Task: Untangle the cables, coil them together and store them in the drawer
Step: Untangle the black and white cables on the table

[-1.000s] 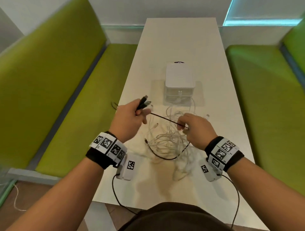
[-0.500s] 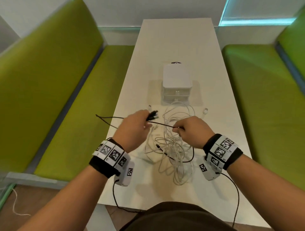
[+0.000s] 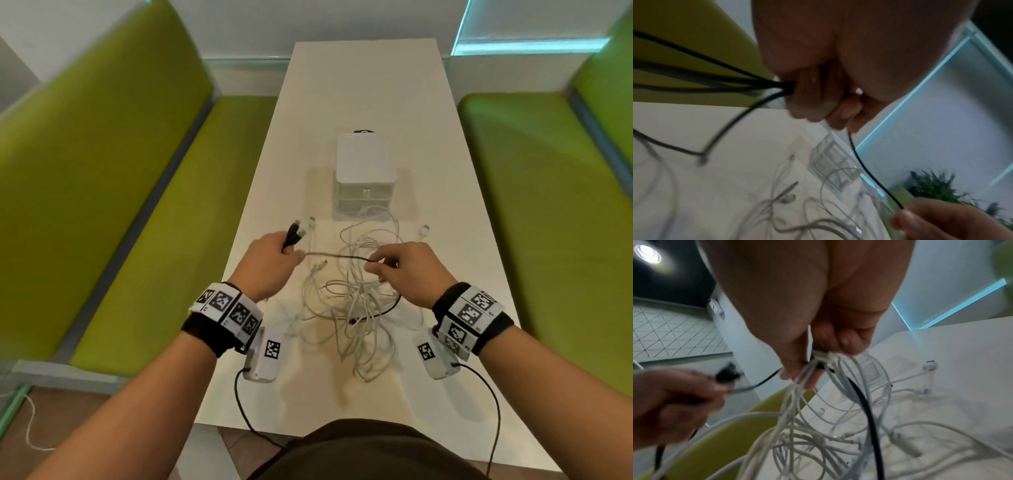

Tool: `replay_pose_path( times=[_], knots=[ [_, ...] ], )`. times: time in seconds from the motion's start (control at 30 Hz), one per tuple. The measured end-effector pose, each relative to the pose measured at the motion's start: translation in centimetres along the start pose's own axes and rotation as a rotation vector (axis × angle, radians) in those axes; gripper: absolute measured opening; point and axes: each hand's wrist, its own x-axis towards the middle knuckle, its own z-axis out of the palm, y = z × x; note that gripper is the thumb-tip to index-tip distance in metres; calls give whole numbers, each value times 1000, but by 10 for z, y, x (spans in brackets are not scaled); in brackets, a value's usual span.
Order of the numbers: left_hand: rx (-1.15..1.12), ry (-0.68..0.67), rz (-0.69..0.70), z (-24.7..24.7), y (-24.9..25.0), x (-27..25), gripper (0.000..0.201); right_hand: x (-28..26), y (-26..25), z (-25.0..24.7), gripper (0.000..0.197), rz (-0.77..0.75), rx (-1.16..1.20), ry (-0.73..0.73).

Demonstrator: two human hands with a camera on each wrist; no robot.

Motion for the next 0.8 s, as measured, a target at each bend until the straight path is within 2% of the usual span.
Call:
replay_pose_path(
  times=[0.07, 0.13, 0.2, 0.23, 0.3, 0.33, 0.4, 0.5, 0.57, 0.6, 0.63, 0.7, 0.73, 0.8],
  knots=[
    [302, -82, -100, -1, -5, 0, 17, 1, -1, 1, 16, -11, -56, 32],
    [500, 34, 2, 2, -6, -2, 12, 2, -1, 7, 20, -18, -235, -28],
    [416, 102, 220, 11, 1, -9, 12, 1, -5, 11, 23, -74, -317, -67],
    [378, 59, 307, 16, 7, -13, 12, 0, -6, 14, 24, -121, -280, -54],
    [350, -89, 357, 29, 15, -18, 19, 0, -10, 16, 23, -216, -141, 28],
    [301, -126, 341, 34, 16, -19, 20, 0, -12, 17, 22, -246, -96, 67],
    [97, -75, 290, 36, 15, -18, 19, 1, -10, 15, 24, -242, -150, 86],
    [-121, 60, 210, 19, 13, -12, 24, 2, 3, 14, 30, -93, -397, -27],
    [-186, 77, 180, 1, 11, -9, 29, 2, 13, 14, 29, -6, -363, -66],
    [-149, 81, 180, -7, 7, -7, 25, 3, 15, 14, 27, 5, -298, -64],
    [-73, 76, 170, -13, 3, -5, 21, 3, 15, 14, 25, -2, -227, -51],
    [55, 26, 109, -19, -9, -3, 27, 2, 9, 11, 24, -22, -164, -5],
    [30, -24, 63, -19, -15, -4, 32, 2, 6, 9, 30, -25, -208, 25],
    [-120, -117, -6, -21, -26, -11, 45, 2, 4, 3, 55, -4, -418, 65]
  ],
)
